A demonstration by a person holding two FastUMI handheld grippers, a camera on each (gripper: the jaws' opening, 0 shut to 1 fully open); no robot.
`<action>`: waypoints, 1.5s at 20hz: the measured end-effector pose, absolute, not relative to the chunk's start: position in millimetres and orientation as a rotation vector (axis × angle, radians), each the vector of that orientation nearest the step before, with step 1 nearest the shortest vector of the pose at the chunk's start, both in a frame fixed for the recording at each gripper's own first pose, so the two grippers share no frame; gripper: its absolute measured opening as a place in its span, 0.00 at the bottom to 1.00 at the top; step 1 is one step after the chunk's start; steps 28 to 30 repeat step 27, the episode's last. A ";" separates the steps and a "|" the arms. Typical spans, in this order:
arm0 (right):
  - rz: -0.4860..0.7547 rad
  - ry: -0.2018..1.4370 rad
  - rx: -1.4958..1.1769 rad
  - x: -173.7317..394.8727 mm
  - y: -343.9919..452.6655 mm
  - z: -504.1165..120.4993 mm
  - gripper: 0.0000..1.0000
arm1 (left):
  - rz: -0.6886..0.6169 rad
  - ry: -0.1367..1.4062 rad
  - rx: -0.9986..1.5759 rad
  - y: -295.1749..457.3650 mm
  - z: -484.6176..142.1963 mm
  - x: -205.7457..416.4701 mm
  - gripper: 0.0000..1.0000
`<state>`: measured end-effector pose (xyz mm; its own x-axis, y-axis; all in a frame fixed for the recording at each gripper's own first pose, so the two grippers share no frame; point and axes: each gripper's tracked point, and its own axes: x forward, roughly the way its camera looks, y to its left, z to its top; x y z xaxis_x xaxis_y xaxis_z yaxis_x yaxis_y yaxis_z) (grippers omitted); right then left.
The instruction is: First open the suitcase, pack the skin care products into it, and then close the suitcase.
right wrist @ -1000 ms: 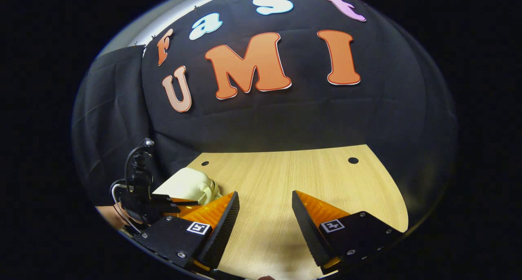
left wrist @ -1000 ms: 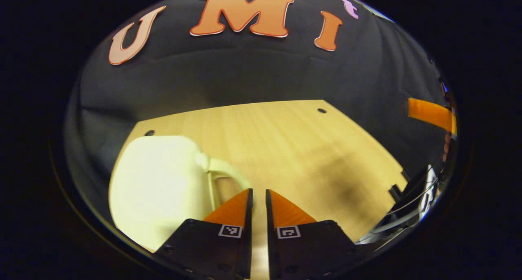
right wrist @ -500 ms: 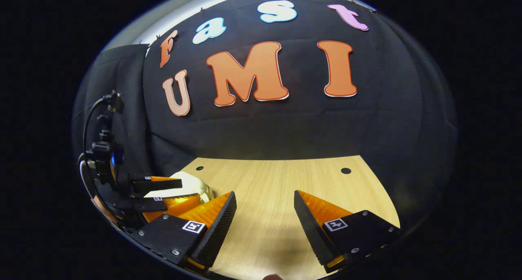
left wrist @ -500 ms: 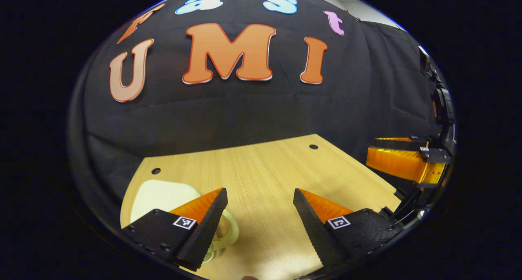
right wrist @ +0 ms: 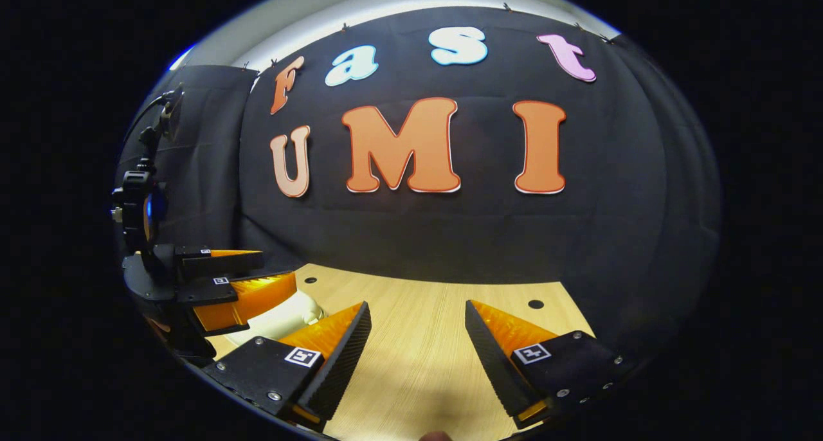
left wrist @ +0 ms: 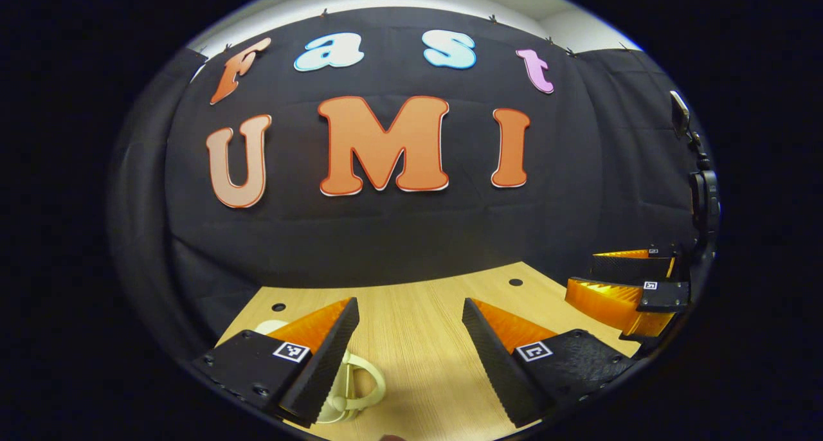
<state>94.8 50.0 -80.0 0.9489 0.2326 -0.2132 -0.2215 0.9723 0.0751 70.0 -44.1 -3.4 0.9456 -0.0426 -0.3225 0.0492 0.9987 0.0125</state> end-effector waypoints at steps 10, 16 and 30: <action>0.306 0.146 0.015 75.1 46.3 -69.8 0.93 | 0.067 0.245 -0.024 -52.4 12.2 40.1 1.00; 0.322 0.095 0.002 71.3 40.5 -60.7 0.94 | 0.100 0.211 -0.018 -56.0 21.6 20.7 1.00; 0.313 0.056 0.020 72.4 48.1 -51.4 0.93 | 0.096 0.193 0.036 -52.7 28.7 23.3 1.00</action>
